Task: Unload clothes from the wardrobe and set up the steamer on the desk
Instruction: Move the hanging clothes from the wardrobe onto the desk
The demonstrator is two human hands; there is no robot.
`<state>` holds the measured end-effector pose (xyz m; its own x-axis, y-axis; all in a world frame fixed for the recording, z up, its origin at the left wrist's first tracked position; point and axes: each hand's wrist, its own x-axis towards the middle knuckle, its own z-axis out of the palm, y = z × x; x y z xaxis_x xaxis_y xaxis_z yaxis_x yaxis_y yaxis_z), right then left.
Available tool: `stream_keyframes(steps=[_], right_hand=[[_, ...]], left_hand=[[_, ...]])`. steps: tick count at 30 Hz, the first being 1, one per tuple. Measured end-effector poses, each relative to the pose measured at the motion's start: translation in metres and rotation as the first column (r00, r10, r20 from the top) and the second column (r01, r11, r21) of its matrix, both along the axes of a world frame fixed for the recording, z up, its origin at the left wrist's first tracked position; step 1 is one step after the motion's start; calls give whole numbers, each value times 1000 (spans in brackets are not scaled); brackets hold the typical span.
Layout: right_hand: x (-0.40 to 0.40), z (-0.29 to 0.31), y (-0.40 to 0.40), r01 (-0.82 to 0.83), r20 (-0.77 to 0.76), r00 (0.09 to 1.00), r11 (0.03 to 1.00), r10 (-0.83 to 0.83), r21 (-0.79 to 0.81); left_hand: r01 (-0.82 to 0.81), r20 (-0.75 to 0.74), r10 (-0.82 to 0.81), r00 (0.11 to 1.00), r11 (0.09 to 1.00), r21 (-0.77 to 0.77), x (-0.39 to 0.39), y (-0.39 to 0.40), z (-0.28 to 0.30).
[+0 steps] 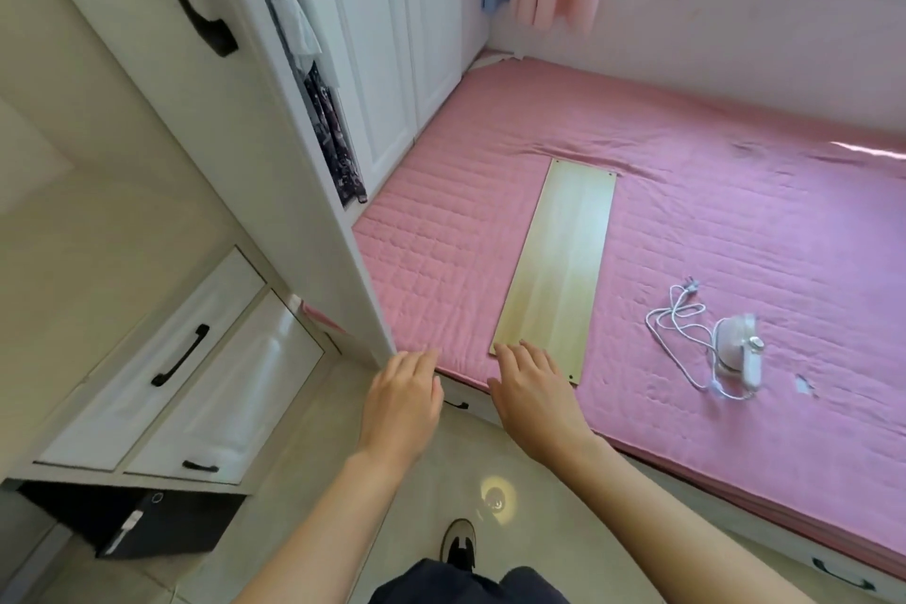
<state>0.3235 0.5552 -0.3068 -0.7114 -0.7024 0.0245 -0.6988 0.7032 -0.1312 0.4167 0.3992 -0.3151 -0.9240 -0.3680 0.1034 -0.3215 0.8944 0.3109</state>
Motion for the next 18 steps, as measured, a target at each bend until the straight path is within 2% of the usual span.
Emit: stream_keyframes(steps=[8, 18], right_hand=[[-97, 6, -43, -139, -3, 990, 990, 139, -7], [-216, 28, -102, -409, -40, 912, 913, 408, -15]], left_hand=[[-99, 57, 98, 994, 995, 23, -81, -21, 5], [-372, 20, 372, 928, 928, 0, -167, -50, 25]])
